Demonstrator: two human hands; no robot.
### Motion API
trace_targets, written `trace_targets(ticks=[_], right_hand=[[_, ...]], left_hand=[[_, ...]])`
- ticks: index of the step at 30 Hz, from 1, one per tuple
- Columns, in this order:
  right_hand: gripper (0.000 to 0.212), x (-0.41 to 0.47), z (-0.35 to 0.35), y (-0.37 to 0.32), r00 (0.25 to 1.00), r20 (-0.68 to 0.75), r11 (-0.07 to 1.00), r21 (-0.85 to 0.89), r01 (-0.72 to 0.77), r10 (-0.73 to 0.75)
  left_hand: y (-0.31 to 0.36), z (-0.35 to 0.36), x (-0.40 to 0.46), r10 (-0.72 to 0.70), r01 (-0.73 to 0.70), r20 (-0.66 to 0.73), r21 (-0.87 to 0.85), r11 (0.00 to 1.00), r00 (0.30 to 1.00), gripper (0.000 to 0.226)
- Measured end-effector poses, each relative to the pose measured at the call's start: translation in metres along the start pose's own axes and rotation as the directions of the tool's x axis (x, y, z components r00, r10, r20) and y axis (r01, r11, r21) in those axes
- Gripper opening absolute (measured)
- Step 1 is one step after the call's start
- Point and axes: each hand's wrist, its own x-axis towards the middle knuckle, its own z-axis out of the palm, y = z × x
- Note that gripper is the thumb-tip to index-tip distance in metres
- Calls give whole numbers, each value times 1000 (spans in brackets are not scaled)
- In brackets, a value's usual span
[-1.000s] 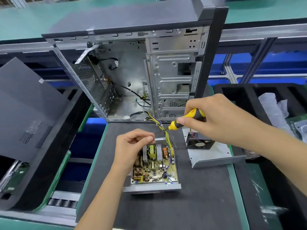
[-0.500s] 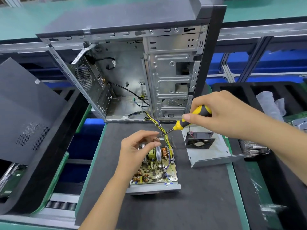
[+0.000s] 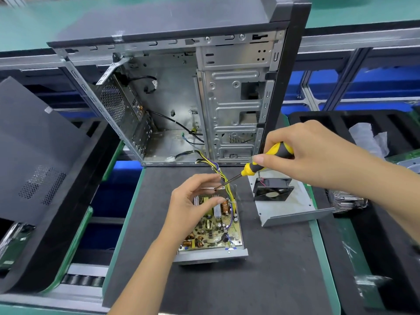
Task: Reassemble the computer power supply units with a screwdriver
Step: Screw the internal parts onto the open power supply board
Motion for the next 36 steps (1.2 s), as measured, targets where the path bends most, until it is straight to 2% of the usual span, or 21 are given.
trace_targets(ticks=[3,9,12,19,26,36], right_hand=[[37,-6,1,3,1000,29,999,-51,5,-3],[40,-23,26,9,970,241,970,-243,19,41],[41,-27,43,11,955,288,952,-306,19,73],[43,-27,61,13,953,291,937,-348,21,87],[42,-25,68,13,944,315,936,-351,18,99],[41,-24,75,14,945,309,927,-375,21,104]], left_hand=[[-5,-2,-5,-48,43,57,89,995,997,61],[-11,11,-17,-62,-10,197,344,939,978,13],[-14,18,-17,-83,-45,261,450,892,962,4],[-13,25,-19,-108,-83,364,470,879,925,9],[-14,31,-19,-182,-22,378,477,879,908,15],[-16,31,-19,-180,-46,440,456,889,880,14]])
